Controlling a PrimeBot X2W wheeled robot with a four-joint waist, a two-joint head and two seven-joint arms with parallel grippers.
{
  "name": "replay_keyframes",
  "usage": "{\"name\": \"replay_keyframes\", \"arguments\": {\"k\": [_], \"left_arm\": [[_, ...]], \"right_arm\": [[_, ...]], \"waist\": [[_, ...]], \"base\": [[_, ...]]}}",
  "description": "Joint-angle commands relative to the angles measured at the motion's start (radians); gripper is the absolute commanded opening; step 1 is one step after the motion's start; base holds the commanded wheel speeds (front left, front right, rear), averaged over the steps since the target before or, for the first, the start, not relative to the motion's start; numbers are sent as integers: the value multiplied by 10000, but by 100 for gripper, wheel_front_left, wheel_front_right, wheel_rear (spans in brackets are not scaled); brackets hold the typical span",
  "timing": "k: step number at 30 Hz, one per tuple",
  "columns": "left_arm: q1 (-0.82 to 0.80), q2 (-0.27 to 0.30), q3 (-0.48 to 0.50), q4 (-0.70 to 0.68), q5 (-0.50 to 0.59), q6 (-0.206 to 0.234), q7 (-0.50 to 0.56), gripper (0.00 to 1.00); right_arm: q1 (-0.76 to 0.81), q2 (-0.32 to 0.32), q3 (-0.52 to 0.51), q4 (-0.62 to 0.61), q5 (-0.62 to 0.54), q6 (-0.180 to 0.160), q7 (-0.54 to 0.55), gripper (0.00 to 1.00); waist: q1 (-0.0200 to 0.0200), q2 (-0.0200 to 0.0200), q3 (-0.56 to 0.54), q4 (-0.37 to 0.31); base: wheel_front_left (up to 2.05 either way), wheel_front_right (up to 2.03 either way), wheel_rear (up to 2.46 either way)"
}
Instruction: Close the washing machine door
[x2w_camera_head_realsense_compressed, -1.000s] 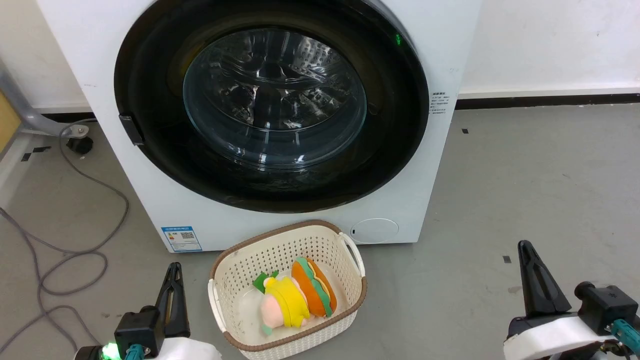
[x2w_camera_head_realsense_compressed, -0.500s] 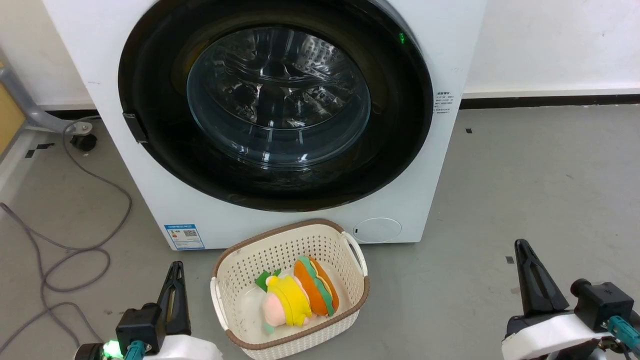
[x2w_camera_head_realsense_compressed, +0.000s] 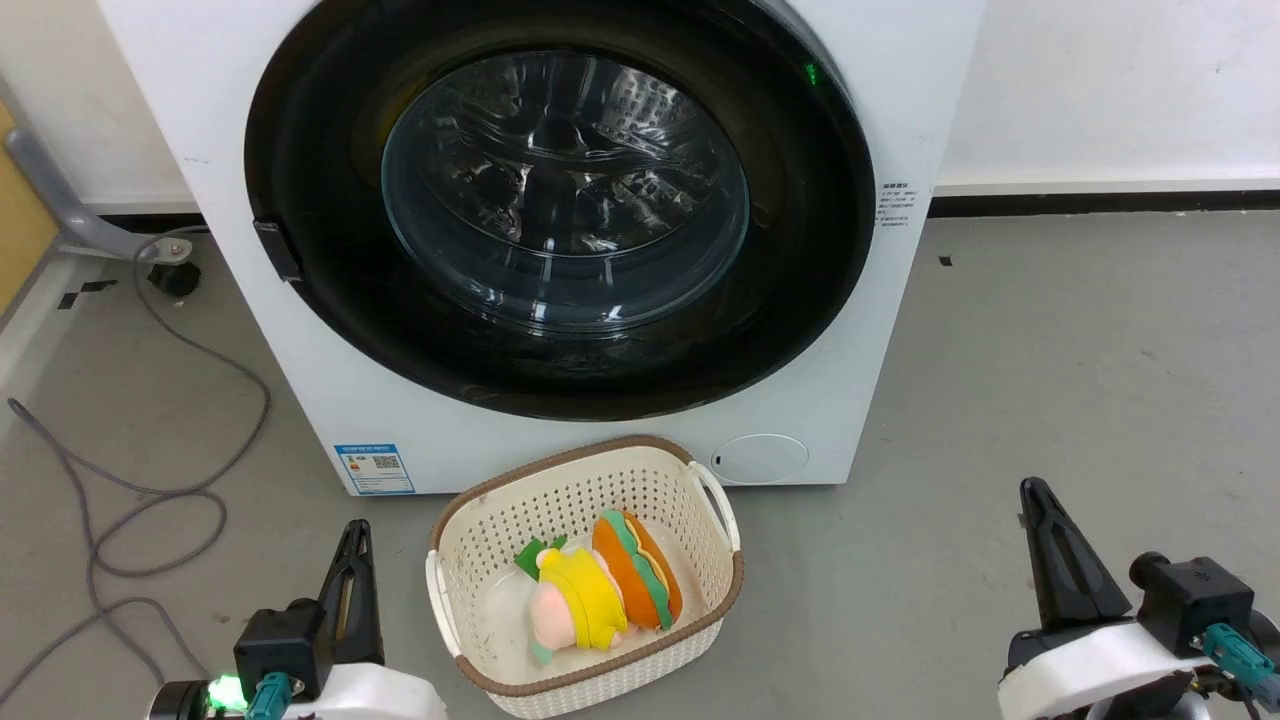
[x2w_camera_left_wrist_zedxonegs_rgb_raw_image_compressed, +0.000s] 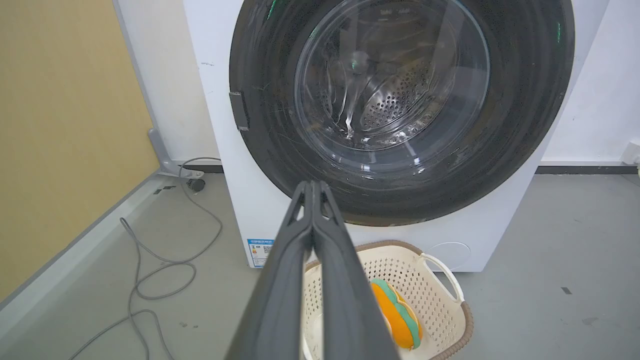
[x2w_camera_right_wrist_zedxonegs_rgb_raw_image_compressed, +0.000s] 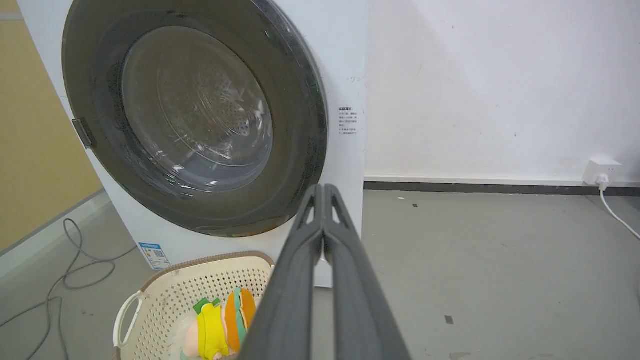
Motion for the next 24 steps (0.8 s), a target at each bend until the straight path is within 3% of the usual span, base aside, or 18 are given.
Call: {"name": "replay_keyframes", "arguments": {"k": [1, 24], "left_arm": [[-114, 2, -9, -61, 88, -76, 37, 0], [-197, 4, -19, -258, 188, -246, 507, 0]], "right_arm": [[85, 18, 23, -106, -30, -3, 57, 0], [128, 28, 143, -390, -300, -5, 529, 0]], "waist": [[0, -1, 2, 6], [0, -1, 53, 149]], "base": [[0, 0, 0], [0, 0, 0]]}}
